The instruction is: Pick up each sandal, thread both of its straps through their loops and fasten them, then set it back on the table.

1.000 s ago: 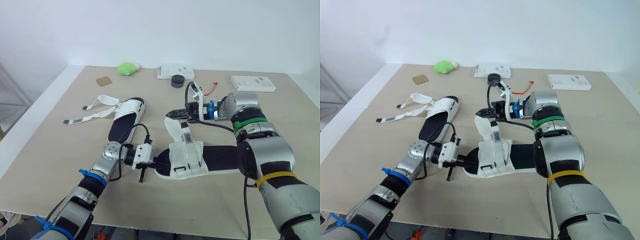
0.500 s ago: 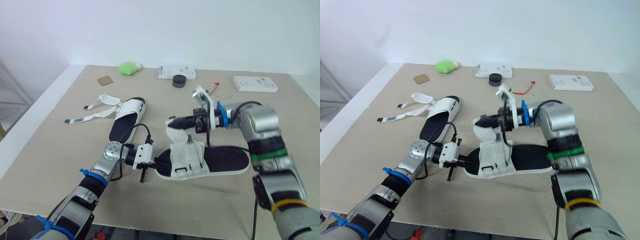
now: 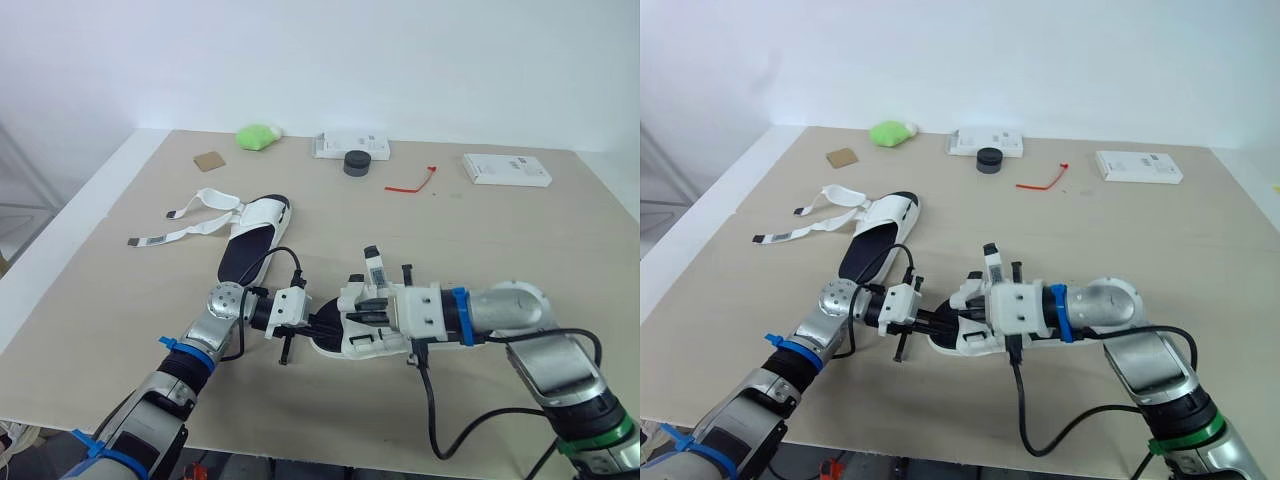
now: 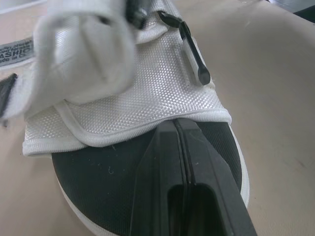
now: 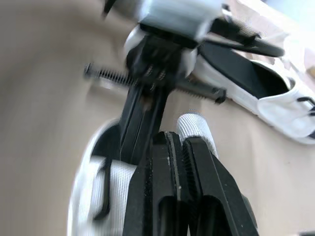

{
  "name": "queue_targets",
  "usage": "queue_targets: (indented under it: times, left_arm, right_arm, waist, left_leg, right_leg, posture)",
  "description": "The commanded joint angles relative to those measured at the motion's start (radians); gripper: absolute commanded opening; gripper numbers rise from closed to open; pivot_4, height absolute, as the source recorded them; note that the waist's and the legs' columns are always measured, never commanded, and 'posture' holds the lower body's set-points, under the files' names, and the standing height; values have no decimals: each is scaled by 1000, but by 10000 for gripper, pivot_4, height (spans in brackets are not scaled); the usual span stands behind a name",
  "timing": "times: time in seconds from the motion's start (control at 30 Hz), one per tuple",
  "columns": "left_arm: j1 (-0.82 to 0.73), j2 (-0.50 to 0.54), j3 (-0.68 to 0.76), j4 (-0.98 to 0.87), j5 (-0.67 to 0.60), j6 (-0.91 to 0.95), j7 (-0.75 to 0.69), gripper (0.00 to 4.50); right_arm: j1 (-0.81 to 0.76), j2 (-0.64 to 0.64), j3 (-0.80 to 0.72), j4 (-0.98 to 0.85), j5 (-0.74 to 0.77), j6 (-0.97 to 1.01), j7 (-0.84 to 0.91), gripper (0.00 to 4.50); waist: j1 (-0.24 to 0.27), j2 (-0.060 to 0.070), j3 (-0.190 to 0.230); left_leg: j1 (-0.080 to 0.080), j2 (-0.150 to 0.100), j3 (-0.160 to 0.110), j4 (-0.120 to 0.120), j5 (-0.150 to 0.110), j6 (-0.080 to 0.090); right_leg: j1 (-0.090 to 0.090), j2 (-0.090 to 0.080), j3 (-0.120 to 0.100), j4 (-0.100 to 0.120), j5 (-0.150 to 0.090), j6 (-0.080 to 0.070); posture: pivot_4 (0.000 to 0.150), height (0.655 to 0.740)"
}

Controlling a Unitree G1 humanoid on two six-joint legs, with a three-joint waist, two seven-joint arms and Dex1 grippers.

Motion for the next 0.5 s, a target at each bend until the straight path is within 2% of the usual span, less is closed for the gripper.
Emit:
queue_targets:
  times: [0.03,0.1,0.3,0.4,0.47,0.5]
  left_arm:
    - [73,43,-89,129,142,82,-17,0]
    - [70,45,-89,133,141,81,-22,0]
    - [61,44,-95,149,142,73,-30,0]
    - [51,31,-102,168,149,64,-27,0]
    - [46,28,-104,177,151,60,-25,0]
    - [44,27,-104,182,151,58,-25,0]
  right_arm:
    - [42,-61,-2,13,-62,-168,9,318]
    - [60,-99,2,1,-46,-140,41,318]
    - [49,-229,48,-58,33,106,167,318]
    - [-45,-224,96,-37,65,294,191,10189]
    - [-82,-230,103,-42,104,373,219,20261]
    - [-99,-230,104,-46,121,423,223,23703]
  waist:
    - [1,-1,0]
    - [1,-1,0]
    - [3,-4,-3]
    - [3,-8,-6]
    - [4,-9,-5]
    - [4,-9,-6]
  left_leg:
    - [0,0,0,0,0,0]
    - [1,0,0,0,0,0]
    - [1,0,-1,0,-2,-4]
    - [1,0,-2,0,-6,-8]
    - [3,-1,-4,0,-7,-10]
    - [3,-1,-5,0,-7,-10]
  right_leg:
    - [0,0,0,0,0,0]
    - [1,0,0,0,0,-1]
    - [3,0,0,-1,-4,-2]
    - [4,0,0,-1,-7,-3]
    - [8,0,-1,-1,-8,-5]
    - [9,0,-2,-2,-9,-4]
  posture:
    - [1500,7400]
    - [1500,7400]
    - [1500,7400]
    - [1500,7400]
    - [1500,7400]
    - [1500,7400]
